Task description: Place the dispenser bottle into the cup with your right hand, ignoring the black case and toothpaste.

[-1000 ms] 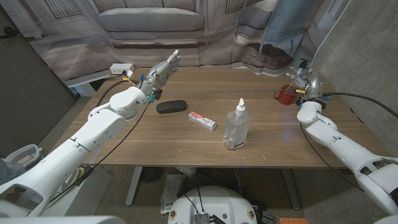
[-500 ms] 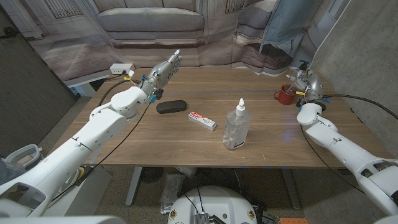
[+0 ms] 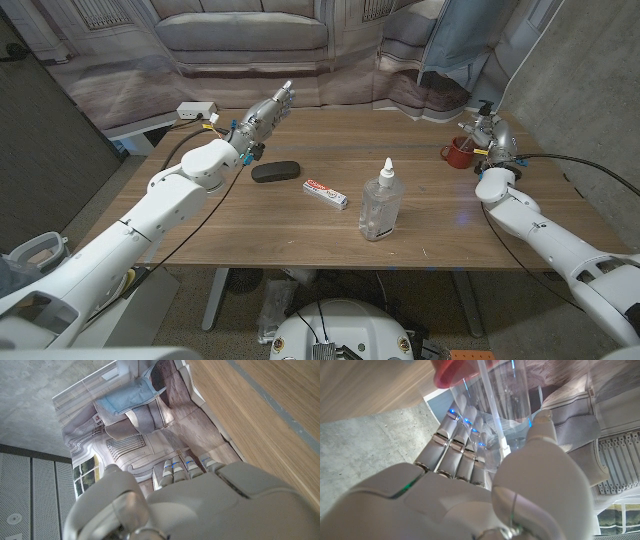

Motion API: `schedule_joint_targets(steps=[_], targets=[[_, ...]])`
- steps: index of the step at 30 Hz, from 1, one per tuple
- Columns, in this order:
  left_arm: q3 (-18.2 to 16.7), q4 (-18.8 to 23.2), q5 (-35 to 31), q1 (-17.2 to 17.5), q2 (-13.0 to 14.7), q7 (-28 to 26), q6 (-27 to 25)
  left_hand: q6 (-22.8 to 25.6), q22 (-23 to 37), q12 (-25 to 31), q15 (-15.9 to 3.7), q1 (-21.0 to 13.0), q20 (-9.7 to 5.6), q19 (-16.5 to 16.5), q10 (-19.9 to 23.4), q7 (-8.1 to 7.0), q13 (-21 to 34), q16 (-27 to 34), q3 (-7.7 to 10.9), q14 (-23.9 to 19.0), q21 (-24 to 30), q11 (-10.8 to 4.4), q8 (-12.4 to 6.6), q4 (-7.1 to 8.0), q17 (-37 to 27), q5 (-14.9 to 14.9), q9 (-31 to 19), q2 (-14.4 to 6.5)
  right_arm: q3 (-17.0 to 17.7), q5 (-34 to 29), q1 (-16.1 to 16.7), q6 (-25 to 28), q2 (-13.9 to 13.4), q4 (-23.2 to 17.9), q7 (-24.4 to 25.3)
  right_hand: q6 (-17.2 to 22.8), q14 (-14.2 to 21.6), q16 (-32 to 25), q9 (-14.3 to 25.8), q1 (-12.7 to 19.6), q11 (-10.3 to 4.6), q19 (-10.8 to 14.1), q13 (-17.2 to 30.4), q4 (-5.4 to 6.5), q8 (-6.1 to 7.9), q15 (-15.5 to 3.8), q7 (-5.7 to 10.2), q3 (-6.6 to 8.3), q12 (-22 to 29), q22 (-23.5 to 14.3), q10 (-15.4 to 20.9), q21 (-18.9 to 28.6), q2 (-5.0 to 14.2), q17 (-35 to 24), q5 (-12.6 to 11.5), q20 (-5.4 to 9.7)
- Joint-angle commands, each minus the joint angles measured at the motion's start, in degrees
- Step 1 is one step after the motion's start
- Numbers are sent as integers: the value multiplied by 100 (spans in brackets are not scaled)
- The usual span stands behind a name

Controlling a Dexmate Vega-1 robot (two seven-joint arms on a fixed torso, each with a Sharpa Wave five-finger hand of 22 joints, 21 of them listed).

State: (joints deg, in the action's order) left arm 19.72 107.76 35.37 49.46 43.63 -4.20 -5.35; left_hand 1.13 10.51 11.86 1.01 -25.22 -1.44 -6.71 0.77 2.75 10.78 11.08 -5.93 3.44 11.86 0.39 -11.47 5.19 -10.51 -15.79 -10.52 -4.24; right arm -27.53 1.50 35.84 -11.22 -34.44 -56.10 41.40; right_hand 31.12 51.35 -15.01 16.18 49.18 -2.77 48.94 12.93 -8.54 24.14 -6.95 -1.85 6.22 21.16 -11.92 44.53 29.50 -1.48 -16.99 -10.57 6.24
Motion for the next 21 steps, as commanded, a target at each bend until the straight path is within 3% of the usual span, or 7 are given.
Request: schedule_joint_targets(steps=[1,17,21], targets=[[12,6,-39,23,-18,-23,44,4,21,-3,10,-26,7,-65,27,7,22,-17,-33,23,-5,26,4,-6,-17,-34,-29,-49,-90,-28,-125,-192,94,297,29,1060,-2,23,12,469,-488,18,9,196,14,-564,994,271,-6,-9,491,37,864,-13,-36,526],[-21,41,-10,63,17,-35,5,16,20,-4,9,-30,8,-65,25,10,22,-17,-45,25,-3,34,0,-6,-17,-35,-29,-55,-203,-3,-229,-409,178,606,33,1020,-50,48,-8,461,-467,-14,16,196,-25,-555,994,272,-39,-8,451,40,860,-16,-38,535],[-9,34,-4,57,15,-24,-7,23,20,-1,7,-31,6,-65,31,14,22,-18,-49,28,-3,27,-2,-6,-17,-36,-29,-57,-195,19,-195,-385,148,547,29,900,-133,79,-37,418,-425,-81,19,215,-102,-528,959,252,-85,-6,359,23,843,-26,-34,521]])
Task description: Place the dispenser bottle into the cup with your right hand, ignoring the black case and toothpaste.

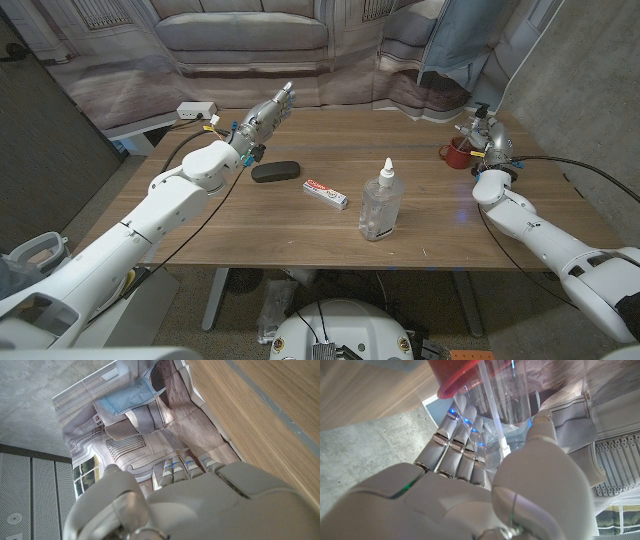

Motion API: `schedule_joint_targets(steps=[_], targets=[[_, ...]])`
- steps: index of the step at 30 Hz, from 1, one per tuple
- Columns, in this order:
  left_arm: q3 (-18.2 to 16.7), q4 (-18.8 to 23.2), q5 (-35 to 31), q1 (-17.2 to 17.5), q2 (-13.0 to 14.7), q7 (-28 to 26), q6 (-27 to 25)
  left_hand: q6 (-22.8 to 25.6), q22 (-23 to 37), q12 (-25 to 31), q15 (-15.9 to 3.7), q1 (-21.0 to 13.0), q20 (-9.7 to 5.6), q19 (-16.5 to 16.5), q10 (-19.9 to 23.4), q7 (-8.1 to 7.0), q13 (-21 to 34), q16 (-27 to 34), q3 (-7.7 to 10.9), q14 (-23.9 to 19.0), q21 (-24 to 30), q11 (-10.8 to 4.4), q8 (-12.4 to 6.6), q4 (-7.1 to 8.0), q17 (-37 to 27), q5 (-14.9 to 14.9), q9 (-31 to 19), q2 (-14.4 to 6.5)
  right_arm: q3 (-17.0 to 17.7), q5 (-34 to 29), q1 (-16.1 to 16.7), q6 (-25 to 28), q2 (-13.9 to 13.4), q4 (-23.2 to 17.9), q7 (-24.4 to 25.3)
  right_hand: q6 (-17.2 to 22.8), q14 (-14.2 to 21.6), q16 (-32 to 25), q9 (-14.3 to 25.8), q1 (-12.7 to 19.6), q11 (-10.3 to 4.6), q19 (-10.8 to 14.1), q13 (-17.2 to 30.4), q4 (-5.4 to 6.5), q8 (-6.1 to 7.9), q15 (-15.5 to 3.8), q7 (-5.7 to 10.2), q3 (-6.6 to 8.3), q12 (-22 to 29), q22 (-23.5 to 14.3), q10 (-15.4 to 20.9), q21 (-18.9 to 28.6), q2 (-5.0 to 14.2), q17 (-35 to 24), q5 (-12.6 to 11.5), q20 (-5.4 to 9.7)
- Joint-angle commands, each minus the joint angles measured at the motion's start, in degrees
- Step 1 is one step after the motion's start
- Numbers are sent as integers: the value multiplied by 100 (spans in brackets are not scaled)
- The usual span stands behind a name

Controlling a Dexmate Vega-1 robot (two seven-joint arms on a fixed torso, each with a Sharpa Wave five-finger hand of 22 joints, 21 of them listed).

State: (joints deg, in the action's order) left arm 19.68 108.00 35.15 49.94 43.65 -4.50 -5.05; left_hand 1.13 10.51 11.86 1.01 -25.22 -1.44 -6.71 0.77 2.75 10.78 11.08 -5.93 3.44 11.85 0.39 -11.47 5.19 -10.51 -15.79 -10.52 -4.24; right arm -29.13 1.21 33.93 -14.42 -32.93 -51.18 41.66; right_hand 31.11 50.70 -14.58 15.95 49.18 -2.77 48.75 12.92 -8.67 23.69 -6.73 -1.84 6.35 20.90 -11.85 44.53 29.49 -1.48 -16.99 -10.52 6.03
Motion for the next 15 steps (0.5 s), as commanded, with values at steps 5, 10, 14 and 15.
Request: schedule_joint_targets(steps=[5,10,14,15], targets=[[9,11,20,5,9,9,-57,22,20,-1,17,-32,8,-69,32,15,22,-16,-53,22,-4,29,-1,-6,-17,-36,-29,-58,-17,82,48,-23,-47,-40,-36,832,-180,73,-51,283,-417,-119,26,284,-125,-470,937,165,-102,-10,264,10,777,-35,-28,518],[-1,48,27,34,27,-10,-75,27,20,-1,26,-34,-3,-64,33,22,22,-17,-57,26,-1,35,-2,-6,-17,-37,-29,-60,-2,114,87,-88,-91,-72,-114,721,-292,106,-107,-21,-383,-184,39,399,-238,-424,874,-12,-144,3,169,-13,605,-40,-39,473],[-22,68,41,70,40,-22,-69,30,20,-2,18,-36,-3,-67,32,19,22,-15,-60,19,-2,43,-3,-6,-17,-37,-30,-62,7,128,120,-150,-130,-113,-186,668,-363,122,-151,-350,-343,-255,53,519,-320,-349,849,-201,-178,16,72,-50,415,-41,-48,392],[-25,71,41,77,44,-24,-68,30,20,-1,15,-37,-3,-69,33,18,22,-16,-61,21,-2,37,-3,-6,-17,-38,-30,-63,6,123,127,-140,-141,-134,-199,641,-375,127,-160,-408,-355,-265,56,538,-343,-343,839,-237,-192,19,34,-57,375,-37,-54,381]])
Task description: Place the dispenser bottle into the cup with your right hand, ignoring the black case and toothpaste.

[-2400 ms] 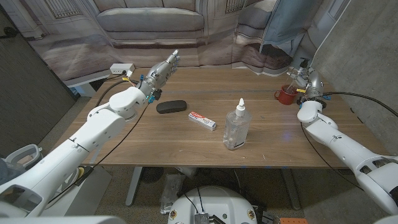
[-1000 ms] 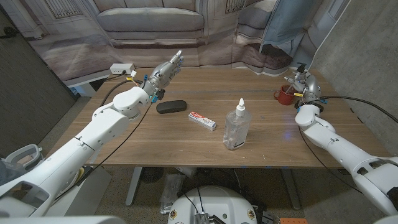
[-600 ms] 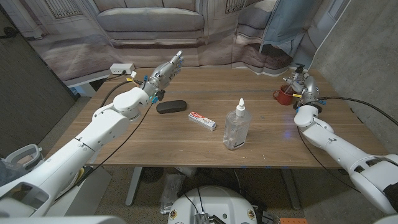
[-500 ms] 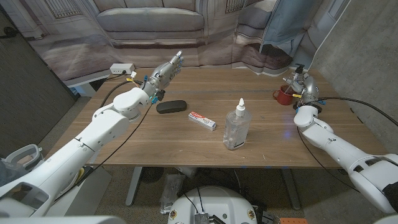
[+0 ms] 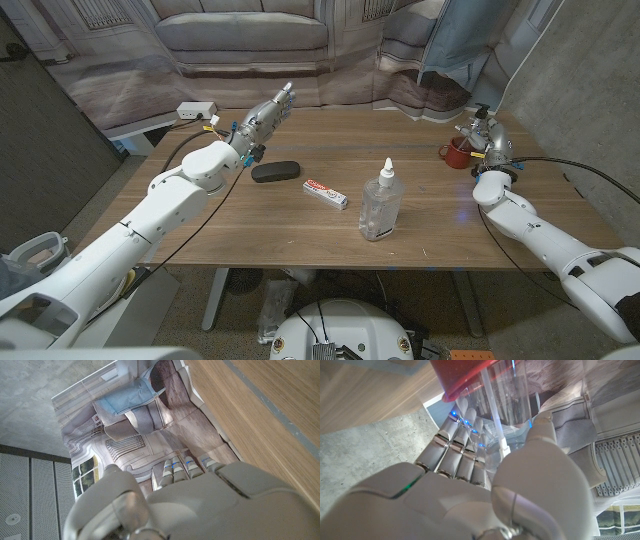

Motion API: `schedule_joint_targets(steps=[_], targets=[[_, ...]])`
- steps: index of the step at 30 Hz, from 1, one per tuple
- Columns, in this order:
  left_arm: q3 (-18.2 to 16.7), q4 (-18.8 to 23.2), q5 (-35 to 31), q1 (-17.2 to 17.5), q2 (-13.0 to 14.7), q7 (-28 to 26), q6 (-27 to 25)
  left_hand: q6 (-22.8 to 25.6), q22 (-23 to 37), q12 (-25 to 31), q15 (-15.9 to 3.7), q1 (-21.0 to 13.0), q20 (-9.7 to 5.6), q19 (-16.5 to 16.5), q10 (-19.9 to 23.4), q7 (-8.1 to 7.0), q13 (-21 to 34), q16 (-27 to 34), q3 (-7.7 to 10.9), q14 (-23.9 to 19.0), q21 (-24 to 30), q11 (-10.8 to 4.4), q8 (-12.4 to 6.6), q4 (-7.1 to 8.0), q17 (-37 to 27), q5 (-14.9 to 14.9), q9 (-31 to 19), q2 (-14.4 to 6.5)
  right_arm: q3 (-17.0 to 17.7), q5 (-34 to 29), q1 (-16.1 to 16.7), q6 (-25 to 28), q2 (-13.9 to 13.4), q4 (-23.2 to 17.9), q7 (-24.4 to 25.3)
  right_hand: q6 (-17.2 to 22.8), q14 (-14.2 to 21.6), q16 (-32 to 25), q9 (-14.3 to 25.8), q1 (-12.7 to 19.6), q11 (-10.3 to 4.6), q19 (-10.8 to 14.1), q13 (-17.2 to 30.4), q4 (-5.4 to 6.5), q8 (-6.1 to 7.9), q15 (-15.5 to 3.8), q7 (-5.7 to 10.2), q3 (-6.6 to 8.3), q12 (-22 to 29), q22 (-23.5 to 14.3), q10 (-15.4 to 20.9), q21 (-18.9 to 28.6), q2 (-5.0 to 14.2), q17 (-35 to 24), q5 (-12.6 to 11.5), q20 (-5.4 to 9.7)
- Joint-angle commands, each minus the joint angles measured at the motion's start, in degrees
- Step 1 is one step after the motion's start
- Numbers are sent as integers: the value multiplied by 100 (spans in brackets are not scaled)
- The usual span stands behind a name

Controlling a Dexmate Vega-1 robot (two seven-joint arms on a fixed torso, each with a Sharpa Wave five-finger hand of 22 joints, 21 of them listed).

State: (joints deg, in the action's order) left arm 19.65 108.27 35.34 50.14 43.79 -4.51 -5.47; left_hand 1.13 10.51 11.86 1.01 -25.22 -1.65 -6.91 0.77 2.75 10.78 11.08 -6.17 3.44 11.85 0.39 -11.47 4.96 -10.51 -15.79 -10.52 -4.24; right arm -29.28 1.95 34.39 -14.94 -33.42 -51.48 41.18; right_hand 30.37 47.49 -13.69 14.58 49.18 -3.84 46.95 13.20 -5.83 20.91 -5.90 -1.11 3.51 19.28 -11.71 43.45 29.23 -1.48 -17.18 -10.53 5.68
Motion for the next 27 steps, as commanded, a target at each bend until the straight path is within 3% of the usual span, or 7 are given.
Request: schedule_joint_targets(steps=[1,11,27], targets=[[-25,43,29,62,32,-18,-22,28,20,-1,23,-37,18,-49,33,20,22,-16,-38,22,-3,33,-2,18,-17,-38,-30,-63,21,44,87,-78,-100,-122,-159,710,-114,58,-35,-494,-222,-99,32,286,-85,-378,753,1,-33,9,129,-41,332,-17,-66,394],[-23,-3,74,53,39,16,-55,33,20,-2,22,-40,6,-47,31,20,22,-17,-45,27,-1,33,-3,18,-16,-38,-30,-68,-43,-32,15,-57,-46,-40,-199,586,-388,152,-70,-770,-163,-262,50,392,-204,-264,721,-137,-85,25,-31,-130,229,3,-131,265],[60,-181,79,-87,-10,144,-48,49,20,-2,18,-47,5,-48,31,18,22,-17,-58,26,0,38,-7,18,-16,-40,-30,-75,-37,-22,99,-124,-94,-61,-239,401,-975,300,-72,-997,-88,-670,76,442,-360,-26,722,-297,-204,69,-389,-373,54,106,-264,-20]])
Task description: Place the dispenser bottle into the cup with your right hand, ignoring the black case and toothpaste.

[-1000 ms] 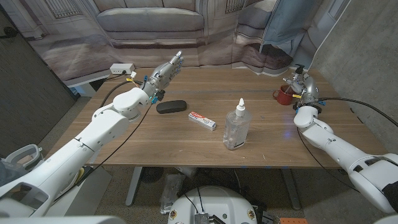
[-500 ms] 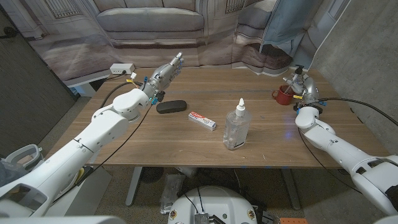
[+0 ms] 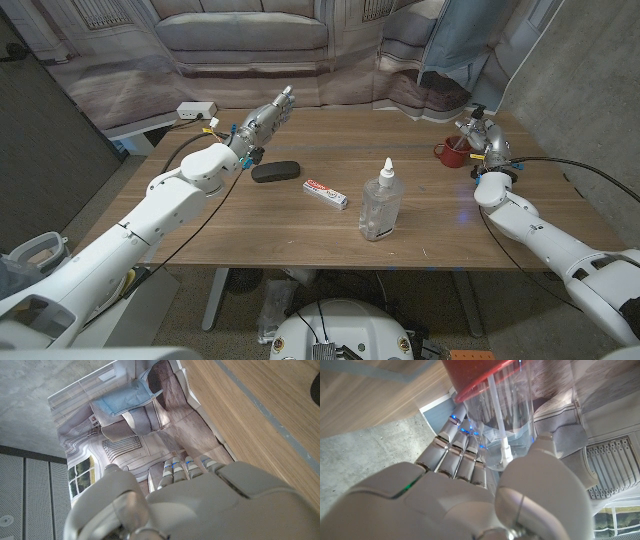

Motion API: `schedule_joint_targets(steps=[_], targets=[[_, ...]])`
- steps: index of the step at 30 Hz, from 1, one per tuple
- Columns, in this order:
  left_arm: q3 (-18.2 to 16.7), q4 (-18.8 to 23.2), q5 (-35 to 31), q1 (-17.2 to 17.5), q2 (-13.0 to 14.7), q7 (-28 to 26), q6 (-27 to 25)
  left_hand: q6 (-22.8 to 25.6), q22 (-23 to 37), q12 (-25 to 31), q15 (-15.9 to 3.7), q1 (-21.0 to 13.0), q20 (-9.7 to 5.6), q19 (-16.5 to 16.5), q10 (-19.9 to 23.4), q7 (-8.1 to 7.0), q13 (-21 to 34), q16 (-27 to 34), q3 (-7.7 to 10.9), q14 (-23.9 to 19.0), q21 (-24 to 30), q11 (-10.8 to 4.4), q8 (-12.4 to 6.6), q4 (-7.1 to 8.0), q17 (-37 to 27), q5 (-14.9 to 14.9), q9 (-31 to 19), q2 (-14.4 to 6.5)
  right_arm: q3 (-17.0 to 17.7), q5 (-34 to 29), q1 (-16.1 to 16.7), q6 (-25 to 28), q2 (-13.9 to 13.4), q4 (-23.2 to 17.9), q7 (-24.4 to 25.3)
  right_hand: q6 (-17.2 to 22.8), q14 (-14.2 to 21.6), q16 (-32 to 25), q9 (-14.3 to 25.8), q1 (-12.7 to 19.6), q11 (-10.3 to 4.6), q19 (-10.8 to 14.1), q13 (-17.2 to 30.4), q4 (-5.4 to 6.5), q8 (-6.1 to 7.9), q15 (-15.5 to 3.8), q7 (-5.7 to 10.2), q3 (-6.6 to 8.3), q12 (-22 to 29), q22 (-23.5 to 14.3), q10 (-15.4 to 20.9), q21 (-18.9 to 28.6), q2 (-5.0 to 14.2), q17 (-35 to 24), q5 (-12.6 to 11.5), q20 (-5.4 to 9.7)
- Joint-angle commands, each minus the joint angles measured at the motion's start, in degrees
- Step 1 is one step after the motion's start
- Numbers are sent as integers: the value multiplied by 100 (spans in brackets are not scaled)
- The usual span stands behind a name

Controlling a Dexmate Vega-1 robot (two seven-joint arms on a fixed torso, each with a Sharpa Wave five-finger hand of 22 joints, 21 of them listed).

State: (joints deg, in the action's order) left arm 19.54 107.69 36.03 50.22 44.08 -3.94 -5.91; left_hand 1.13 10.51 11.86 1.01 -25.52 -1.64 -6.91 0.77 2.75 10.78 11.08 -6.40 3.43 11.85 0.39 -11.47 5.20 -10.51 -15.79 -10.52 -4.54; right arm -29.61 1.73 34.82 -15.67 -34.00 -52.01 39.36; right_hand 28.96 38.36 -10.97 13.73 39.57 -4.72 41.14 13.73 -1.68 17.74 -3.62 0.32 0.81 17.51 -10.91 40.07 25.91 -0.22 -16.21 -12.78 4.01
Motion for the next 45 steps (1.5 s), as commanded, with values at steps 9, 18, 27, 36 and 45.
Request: schedule_joint_targets(steps=[9,18,27,36,45], targets=[[90,-175,1,-129,-61,120,30,54,20,-2,11,-20,12,-51,33,10,22,-18,-43,31,0,29,-7,-6,-16,-41,-30,-50,23,38,142,91,-122,-209,-189,161,-793,105,10,-351,31,-578,41,118,-281,105,699,-258,-180,23,-543,-374,-302,179,-261,-440],[79,-202,9,-114,-68,137,84,64,20,-4,9,-23,13,-54,28,13,22,-16,-50,27,0,35,-9,-5,-16,-41,-30,-54,15,-22,180,275,-167,-386,-235,-342,-1270,89,-33,-524,87,-937,3,181,-543,326,761,-396,-370,30,-1096,-651,-385,325,-483,-843],[74,-226,17,-103,-80,136,108,63,20,-5,13,-25,14,-51,26,15,22,-18,-57,33,1,36,-7,-5,-16,-42,-30,-57,-3,-66,187,294,-190,-426,-298,-721,-1480,78,-62,-637,142,-1041,-25,227,-679,465,780,-486,-463,31,-1402,-772,-433,390,-600,-987],[93,-268,23,-128,-90,165,103,68,20,-4,12,-28,17,-54,28,11,22,-19,-66,36,1,40,-7,-4,-16,-42,-30,-61,25,-58,245,357,-209,-503,-307,-1091,-1678,73,-91,-830,243,-1174,-52,303,-747,580,740,-625,-537,30,-1694,-901,-528,434,-700,-1128],[116,-331,32,-172,-110,221,118,71,20,-4,13,-31,18,-54,27,11,22,-18,-73,33,2,34,-6,-4,-16,-43,-30,-63,48,-73,296,436,-235,-634,-298,-1111,-1687,61,-97,-876,243,-1190,-58,325,-733,585,737,-654,-529,30,-1702,-924,-537,442,-723,-1152]])
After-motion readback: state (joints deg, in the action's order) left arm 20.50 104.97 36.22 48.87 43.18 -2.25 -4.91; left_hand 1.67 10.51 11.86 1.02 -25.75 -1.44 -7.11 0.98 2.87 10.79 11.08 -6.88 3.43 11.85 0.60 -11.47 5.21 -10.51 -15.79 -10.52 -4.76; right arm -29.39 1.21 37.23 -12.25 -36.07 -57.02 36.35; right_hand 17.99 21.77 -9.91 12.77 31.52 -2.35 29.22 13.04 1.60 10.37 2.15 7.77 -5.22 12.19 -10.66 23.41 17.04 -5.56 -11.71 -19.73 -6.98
